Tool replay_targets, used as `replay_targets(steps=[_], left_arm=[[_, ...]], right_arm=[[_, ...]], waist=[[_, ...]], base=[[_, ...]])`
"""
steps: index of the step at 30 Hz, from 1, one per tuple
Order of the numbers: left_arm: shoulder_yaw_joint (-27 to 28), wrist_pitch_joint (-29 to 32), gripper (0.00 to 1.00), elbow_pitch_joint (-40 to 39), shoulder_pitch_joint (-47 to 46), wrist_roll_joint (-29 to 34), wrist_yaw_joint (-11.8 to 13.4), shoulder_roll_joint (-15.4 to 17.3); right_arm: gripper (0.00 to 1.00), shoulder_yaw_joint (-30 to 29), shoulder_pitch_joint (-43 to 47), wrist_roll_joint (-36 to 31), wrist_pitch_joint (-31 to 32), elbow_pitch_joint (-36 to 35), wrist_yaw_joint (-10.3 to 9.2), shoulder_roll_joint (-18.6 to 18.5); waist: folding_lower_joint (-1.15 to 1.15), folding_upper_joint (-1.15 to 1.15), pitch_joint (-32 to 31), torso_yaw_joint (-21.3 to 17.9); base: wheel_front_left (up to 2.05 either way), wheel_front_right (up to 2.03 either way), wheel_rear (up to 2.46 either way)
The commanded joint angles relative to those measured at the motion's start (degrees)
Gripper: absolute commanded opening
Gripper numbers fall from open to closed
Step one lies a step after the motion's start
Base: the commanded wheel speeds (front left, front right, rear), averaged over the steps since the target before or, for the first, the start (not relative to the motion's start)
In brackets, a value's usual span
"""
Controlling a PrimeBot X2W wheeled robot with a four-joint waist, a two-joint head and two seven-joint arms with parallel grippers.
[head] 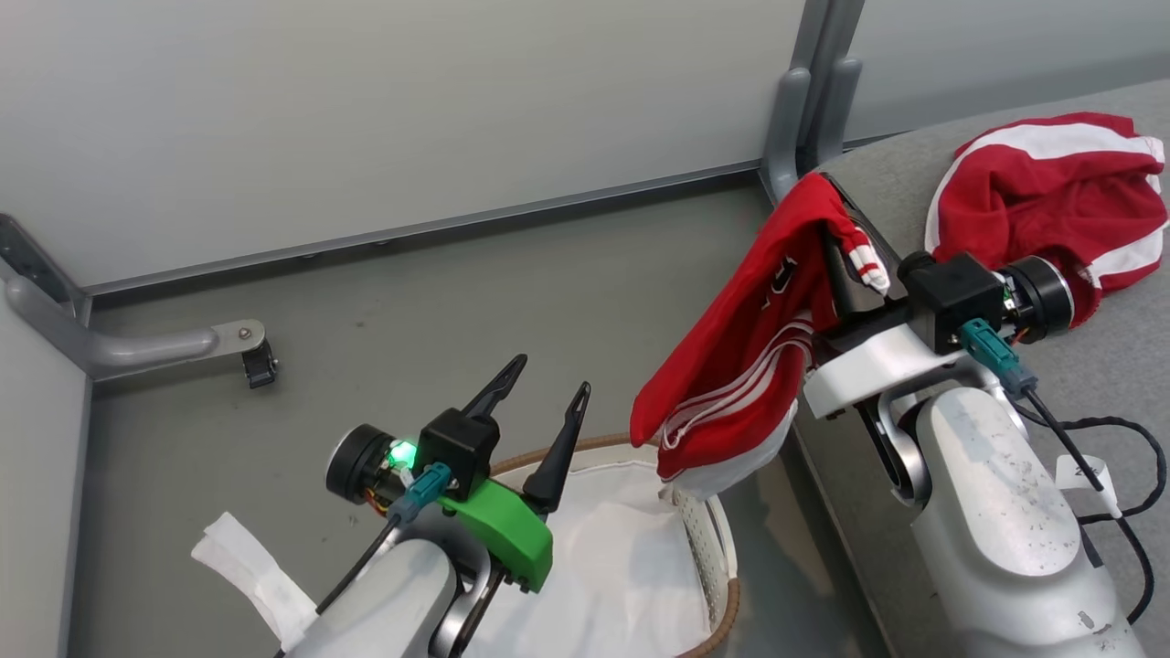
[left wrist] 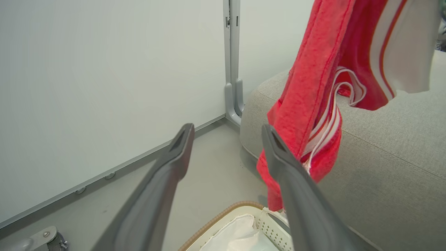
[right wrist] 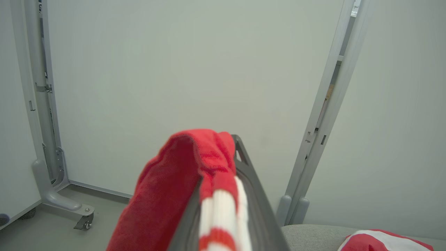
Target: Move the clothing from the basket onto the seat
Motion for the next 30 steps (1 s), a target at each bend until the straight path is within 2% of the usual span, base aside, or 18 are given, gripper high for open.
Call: replay_targets(steps=[1, 7, 13, 20, 25, 30], left_arm=[[1.07, -0.32, 1.00, -0.51, 1.36, 0.71, -0.22, -0.28], [4.52, -0.31, 1.00, -2.13, 4.14, 2.72, -0.94, -1.17], [7.31, -0.32, 1.00, -3.47, 4.40, 5.64, -2.10, -1.26], [7.66, -0.32, 1.00, -3.57, 2.45, 9.08, -4.00, -1.22], [6.90, -0.32, 1.00, -2.95, 1.33, 10.88, -4.97, -1.06], [6.33, -0.32, 1.00, -2.95, 0.33, 12.08, -5.53, -1.06]], right_arm=[[0.00, -0.36, 0.15, -0.44, -0.11, -0.42, -0.08, -0.19], [0.00, -2.21, -0.71, -1.84, -0.11, -1.33, -0.08, -0.18], [0.00, -4.94, -1.91, -3.11, -0.11, -2.84, -0.08, -0.17], [0.00, -9.41, -1.39, -3.59, -0.11, -4.55, -0.08, -0.12], [0.00, -11.71, -0.51, -2.97, -0.11, -5.18, -0.08, -0.11], [0.00, -13.12, -0.19, -2.64, -0.11, -5.60, -0.08, -0.11]], waist=[[0.00, 0.00, 0.56, -1.16], [0.00, 0.00, 2.26, -5.65], [0.00, 0.00, 5.59, -12.48], [0.00, 0.00, 9.90, -19.60], [0.00, 0.00, 12.32, -22.64], [0.00, 0.00, 14.13, -23.38]], base=[[0.00, 0.00, 0.00], [0.00, 0.00, 0.00], [0.00, 0.00, 0.00], [0.00, 0.00, 0.00], [0.00, 0.00, 0.00], [0.00, 0.00, 0.00]])
